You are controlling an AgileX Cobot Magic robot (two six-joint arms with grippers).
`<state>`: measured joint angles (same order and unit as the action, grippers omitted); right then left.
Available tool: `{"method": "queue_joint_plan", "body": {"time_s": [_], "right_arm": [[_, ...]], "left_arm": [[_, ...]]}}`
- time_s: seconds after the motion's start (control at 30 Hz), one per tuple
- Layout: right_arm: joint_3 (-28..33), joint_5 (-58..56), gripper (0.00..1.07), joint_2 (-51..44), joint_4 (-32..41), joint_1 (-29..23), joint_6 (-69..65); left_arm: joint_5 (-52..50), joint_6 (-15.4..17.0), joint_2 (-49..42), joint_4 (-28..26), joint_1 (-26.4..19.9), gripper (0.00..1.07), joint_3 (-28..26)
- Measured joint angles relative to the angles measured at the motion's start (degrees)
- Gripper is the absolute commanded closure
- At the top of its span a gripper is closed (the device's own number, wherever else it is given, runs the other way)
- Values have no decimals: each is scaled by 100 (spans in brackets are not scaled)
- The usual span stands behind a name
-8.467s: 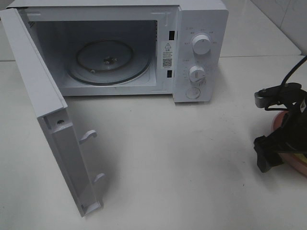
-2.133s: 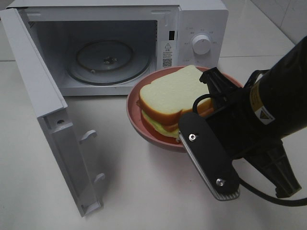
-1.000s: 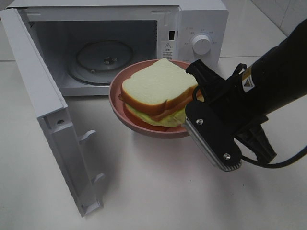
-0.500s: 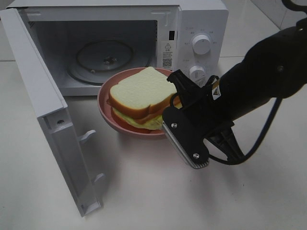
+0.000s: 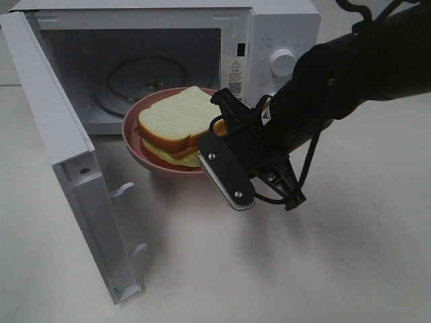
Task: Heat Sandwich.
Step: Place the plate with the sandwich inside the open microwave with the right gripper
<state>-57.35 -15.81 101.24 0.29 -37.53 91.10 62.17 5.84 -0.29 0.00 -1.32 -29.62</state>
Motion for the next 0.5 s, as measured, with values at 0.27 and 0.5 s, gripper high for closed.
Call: {"method": "queue_joint_plan", "body": {"time_s": [0.27,0.5], "right_arm": [[-476,-17,103,413,6,0,0],[-997,-97,102,848,6,0,34]], "left_arm": [[0,0,0,0,0,9,0],[0,0,0,0,0,9,0]]}}
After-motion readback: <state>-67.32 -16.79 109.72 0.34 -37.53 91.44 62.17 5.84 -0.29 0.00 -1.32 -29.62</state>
